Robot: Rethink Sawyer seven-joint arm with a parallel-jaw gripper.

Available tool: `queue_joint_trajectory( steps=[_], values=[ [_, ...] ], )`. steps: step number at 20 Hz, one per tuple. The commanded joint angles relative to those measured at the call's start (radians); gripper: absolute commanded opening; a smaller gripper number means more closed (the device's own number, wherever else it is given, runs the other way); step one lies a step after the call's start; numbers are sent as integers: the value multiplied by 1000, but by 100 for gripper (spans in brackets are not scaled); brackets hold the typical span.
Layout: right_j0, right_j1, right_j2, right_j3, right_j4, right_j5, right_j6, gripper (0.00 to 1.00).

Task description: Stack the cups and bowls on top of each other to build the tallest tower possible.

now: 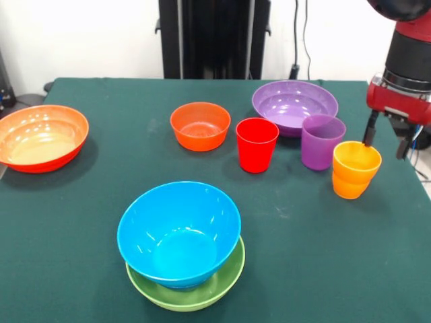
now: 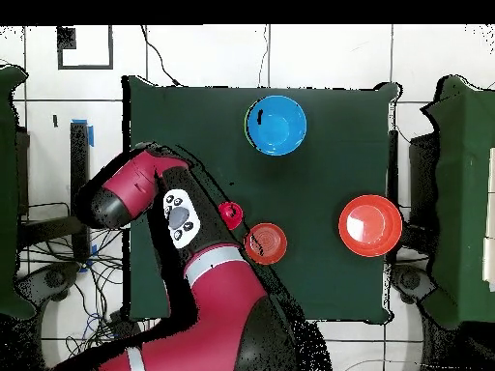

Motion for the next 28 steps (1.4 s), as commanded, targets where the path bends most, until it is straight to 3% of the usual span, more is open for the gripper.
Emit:
queue_joint_trajectory(
  steps=[1, 5, 18, 28],
  values=[
    [2, 42, -44, -98, 45, 111, -85, 100],
    [6, 57, -52, -119, 38, 111, -118, 100],
    [8, 80, -89, -65, 11, 42, -121, 100],
    [25, 104, -94, -93, 32, 63, -119, 100]
  ],
)
